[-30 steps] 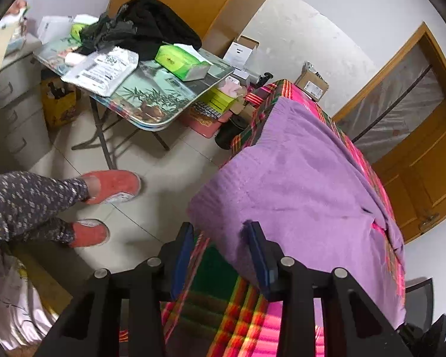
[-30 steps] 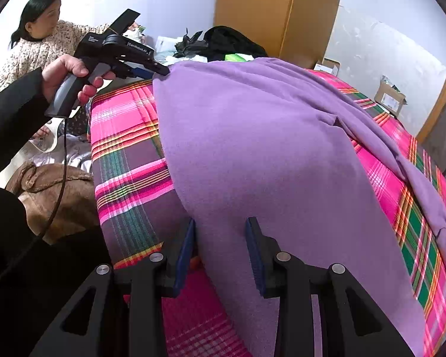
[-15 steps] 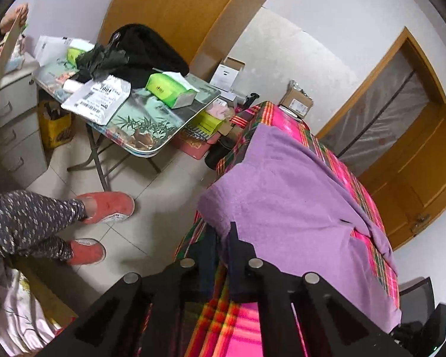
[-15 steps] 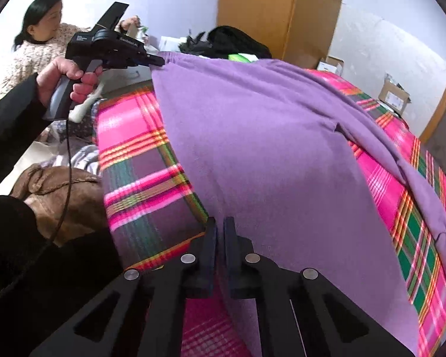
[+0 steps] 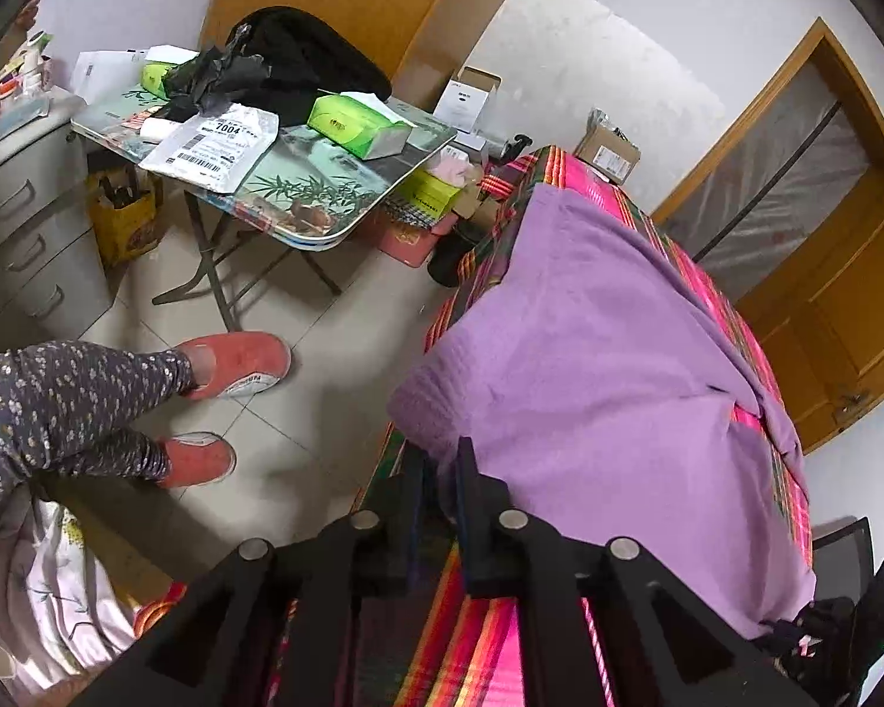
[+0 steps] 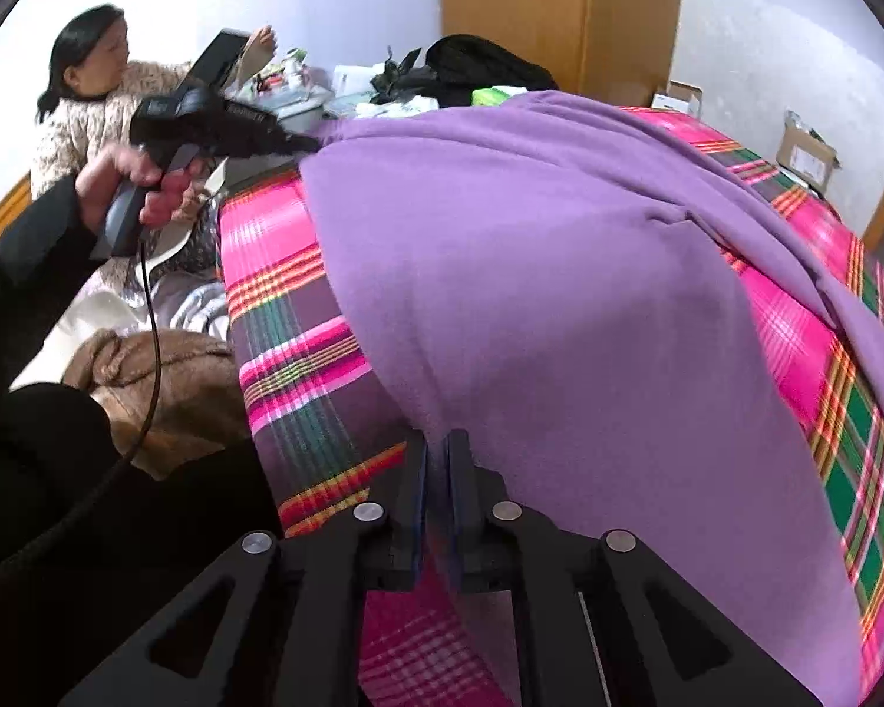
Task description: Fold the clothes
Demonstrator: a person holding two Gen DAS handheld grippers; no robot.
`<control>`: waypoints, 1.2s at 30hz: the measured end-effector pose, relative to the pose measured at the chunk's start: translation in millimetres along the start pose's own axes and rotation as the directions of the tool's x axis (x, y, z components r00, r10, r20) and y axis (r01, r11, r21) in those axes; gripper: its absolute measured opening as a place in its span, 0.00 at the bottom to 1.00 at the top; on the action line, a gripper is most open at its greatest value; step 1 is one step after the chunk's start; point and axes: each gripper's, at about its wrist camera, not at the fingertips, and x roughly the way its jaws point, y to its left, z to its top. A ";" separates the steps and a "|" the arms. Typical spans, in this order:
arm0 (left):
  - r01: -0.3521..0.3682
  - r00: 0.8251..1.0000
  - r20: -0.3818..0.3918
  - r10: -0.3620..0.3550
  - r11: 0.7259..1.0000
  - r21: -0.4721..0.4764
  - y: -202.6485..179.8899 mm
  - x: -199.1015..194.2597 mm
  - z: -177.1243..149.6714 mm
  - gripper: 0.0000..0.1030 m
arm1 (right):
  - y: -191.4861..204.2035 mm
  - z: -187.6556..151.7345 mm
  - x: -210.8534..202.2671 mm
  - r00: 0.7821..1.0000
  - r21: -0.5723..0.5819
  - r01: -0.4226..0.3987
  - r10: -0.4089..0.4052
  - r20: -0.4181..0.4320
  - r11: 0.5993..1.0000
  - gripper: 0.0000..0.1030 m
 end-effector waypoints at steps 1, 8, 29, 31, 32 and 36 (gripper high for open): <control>-0.007 1.000 0.001 0.007 1.000 0.001 0.8 -3.4 -1.6 0.12 | -2.2 -0.1 -5.1 1.000 0.015 -0.003 0.003 0.016 1.000 0.09; -0.109 0.989 0.094 0.112 0.993 -0.035 -0.2 -36.6 0.7 0.12 | -57.0 -5.9 -38.6 0.985 0.261 0.078 -0.115 0.127 0.962 0.16; 0.065 0.998 -0.042 -0.054 0.930 0.362 -170.7 56.2 -27.5 0.12 | -141.1 -43.0 -54.4 0.969 0.604 0.163 -0.242 0.050 0.780 0.32; 0.067 0.997 -0.050 -0.052 0.930 0.362 -168.3 60.1 -30.7 0.12 | -145.6 -45.0 -49.4 0.970 0.620 0.171 -0.243 0.033 0.766 0.32; 0.067 0.997 -0.050 -0.052 0.929 0.363 -167.3 60.9 -32.3 0.12 | -147.9 -46.3 -47.3 0.969 0.625 0.177 -0.244 0.022 0.760 0.32; 0.065 0.998 -0.041 -0.054 0.924 0.376 -166.4 62.3 -37.3 0.12 | -155.3 -47.8 -41.6 0.968 0.636 0.200 -0.252 -0.010 0.745 0.32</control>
